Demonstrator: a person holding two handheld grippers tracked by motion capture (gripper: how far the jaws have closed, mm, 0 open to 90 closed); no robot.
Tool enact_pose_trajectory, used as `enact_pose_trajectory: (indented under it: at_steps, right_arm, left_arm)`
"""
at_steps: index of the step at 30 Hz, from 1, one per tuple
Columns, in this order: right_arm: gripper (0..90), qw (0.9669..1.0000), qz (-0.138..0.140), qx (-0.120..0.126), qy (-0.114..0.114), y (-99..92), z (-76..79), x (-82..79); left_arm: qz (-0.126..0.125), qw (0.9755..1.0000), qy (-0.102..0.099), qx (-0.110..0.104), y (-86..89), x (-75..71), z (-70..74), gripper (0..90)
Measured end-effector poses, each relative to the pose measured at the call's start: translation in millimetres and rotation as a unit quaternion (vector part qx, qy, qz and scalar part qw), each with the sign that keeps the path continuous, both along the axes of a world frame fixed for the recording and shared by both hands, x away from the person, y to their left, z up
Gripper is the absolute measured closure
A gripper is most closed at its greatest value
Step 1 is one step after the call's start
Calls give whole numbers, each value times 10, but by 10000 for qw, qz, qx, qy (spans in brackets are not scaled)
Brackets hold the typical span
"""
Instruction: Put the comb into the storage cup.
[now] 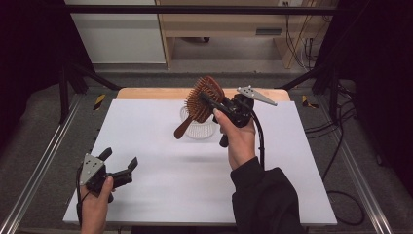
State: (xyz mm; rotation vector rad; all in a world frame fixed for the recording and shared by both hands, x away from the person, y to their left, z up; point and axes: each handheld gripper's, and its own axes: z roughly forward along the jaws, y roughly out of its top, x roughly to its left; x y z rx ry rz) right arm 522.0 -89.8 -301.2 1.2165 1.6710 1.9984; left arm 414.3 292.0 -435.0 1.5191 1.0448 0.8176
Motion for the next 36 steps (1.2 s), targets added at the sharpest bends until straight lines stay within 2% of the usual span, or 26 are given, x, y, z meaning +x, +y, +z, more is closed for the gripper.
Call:
enact_pose_trajectory:
  at_steps: [18, 26, 36]
  right_arm:
    - [546, 9993, -327, 148, -64, -56, 182, 252]
    - [546, 9989, -380, 248, -104, -68, 220, 304]
    - [545, 9977, -594, 293, -162, -111, 230, 354]
  left_arm:
    - [-27, 10000, -2, 3, -3, 9, -7, 22]
    - [-19, 10000, -10, -5, 4, 12, -8, 21]
    - [-13, 10000, -16, -18, 14, 13, -8, 21]
